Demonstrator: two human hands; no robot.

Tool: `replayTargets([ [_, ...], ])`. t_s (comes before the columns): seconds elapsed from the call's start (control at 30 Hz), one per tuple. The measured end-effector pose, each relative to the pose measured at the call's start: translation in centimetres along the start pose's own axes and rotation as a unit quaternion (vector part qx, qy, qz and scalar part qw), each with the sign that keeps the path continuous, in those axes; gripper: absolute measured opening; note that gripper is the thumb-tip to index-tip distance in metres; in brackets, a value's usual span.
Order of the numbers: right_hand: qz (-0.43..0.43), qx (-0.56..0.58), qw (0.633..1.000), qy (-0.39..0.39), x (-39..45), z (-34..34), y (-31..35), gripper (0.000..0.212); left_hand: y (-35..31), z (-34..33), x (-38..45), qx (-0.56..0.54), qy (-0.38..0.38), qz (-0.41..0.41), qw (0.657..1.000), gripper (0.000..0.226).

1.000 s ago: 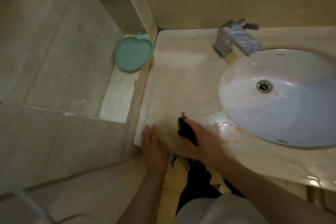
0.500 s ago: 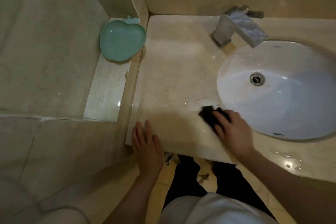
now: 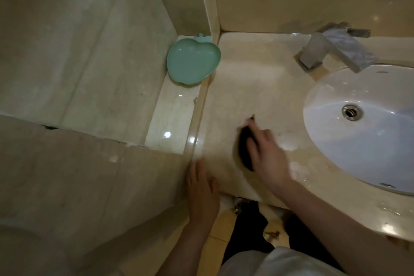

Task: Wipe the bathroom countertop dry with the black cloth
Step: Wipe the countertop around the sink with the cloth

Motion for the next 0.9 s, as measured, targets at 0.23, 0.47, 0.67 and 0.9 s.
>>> replayTargets([
  [0.23,0.064,-0.103,0.982,0.146,0.9,-14.7,2.2,0.046,0.4,0.4,-0.6,-0.015,-0.005,0.043,0.999,0.062],
  [0.47,0.048,-0.173,0.983,0.044,1.4,-5.2,-3.1,0.041,0.2,-0.8,-0.7,0.060,-0.014,0.026,0.998,0.067],
  [0.67,-0.051,-0.227,0.968,-0.095,0.6,9.4,-10.0,0.038,-0.1,-1.0,-0.9,0.072,-0.007,0.025,0.997,0.068],
  [0.9,-0.071,-0.158,0.972,-0.157,0.1,11.5,-8.7,0.036,0.1,-1.2,-0.7,0.076,0.012,0.027,0.997,0.077],
])
Point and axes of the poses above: each hand's wrist, its own x-axis towards the middle knuckle, its own z-axis out of the back of the hand, y = z × x, the point moved 8 cm from there along x, towards the middle knuckle, and after that the axes turned 14 degrees about x, right-handed, at the moved point
